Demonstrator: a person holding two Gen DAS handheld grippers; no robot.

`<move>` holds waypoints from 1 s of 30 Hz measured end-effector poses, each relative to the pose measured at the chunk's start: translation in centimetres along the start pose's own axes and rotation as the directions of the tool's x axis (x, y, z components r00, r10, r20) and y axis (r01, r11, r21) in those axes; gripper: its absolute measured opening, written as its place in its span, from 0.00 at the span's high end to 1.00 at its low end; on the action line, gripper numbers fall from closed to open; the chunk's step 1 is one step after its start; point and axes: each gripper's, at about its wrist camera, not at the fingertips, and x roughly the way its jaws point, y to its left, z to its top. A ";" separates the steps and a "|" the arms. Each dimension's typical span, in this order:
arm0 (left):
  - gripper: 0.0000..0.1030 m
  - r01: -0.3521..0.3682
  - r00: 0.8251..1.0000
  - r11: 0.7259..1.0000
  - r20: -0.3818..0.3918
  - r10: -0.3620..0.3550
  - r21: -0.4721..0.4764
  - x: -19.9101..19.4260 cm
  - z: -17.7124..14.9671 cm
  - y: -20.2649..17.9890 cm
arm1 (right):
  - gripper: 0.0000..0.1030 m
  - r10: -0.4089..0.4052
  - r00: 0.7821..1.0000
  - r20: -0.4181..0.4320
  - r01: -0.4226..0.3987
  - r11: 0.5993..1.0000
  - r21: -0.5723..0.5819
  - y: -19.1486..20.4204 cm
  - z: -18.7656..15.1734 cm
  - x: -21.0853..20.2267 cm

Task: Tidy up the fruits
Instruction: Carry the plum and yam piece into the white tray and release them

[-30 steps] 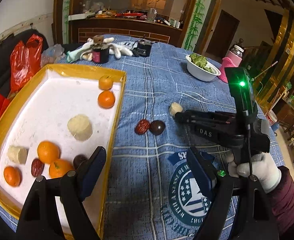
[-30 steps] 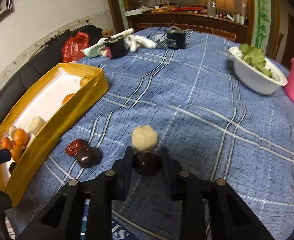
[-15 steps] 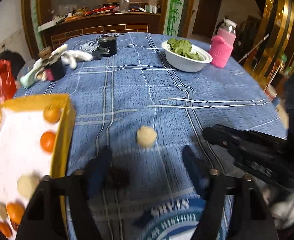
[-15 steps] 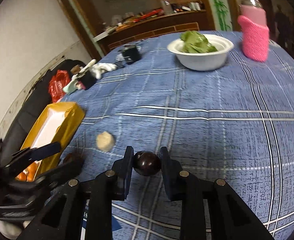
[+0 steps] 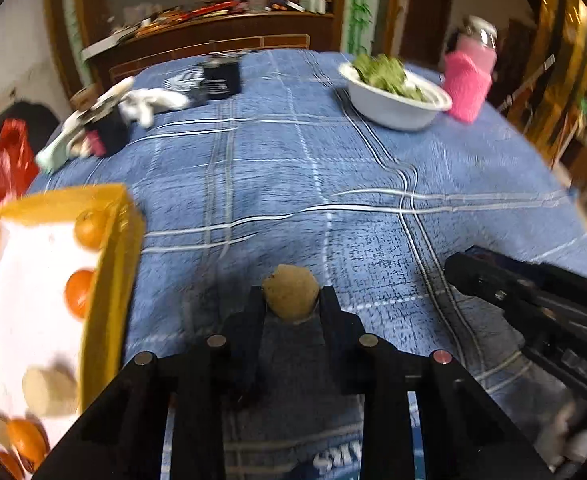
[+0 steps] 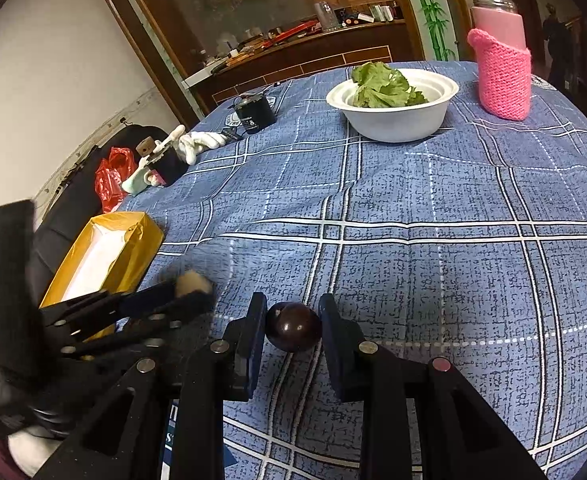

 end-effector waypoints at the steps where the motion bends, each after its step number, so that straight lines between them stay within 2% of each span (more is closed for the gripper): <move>1: 0.74 0.019 1.000 1.000 0.006 -0.019 -0.025 -0.8 -0.3 0.6 | 0.71 -0.006 1.000 0.003 0.006 1.000 0.001 -0.1 0.0 0.0; 4: 0.74 0.075 0.997 0.992 0.030 -0.072 -0.106 -3.3 -1.5 2.6 | 0.72 -0.015 1.000 0.010 0.015 1.000 0.008 -0.3 -0.1 -0.1; 8: 0.74 0.091 0.994 0.975 0.080 -0.076 -0.201 -7.1 -3.7 6.3 | 0.72 -0.027 1.000 0.015 0.027 1.000 -0.002 0.0 -0.3 -0.1; 10: 0.74 0.068 0.993 0.966 0.107 -0.043 -0.250 -9.2 -5.0 8.8 | 0.72 -0.028 0.999 0.016 0.028 0.999 -0.021 0.5 -0.6 0.0; 13: 0.74 -0.006 0.991 0.949 0.127 0.048 -0.316 -11.6 -6.5 12.8 | 0.71 -0.028 1.000 0.013 0.028 0.999 -0.046 1.9 -1.1 -0.1; 16: 0.74 -0.068 0.986 0.920 0.118 0.122 -0.385 -12.7 -7.9 16.9 | 0.71 0.012 1.000 0.013 -0.011 0.997 -0.078 4.6 -1.6 -0.9; 19: 0.74 -0.098 0.984 0.889 0.092 0.155 -0.448 -12.5 -8.9 20.3 | 0.71 0.113 0.993 -0.030 -0.115 0.988 -0.098 8.3 -2.0 -1.1; 23: 0.73 -0.105 0.984 0.881 0.078 0.158 -0.462 -11.6 -9.3 22.5 | 0.71 0.166 0.981 -0.101 -0.184 0.960 -0.211 15.1 -1.9 0.3; 27: 0.74 -0.102 0.987 0.877 0.065 0.150 -0.470 -10.6 -9.3 23.8 | 0.70 0.196 0.965 -0.173 -0.238 0.934 -0.268 20.6 -2.1 2.8; 30: 0.71 -0.079 0.989 0.870 0.075 0.131 -0.487 -10.9 -9.8 24.7 | 0.70 0.177 0.966 -0.191 -0.230 0.922 -0.312 23.3 -2.6 4.3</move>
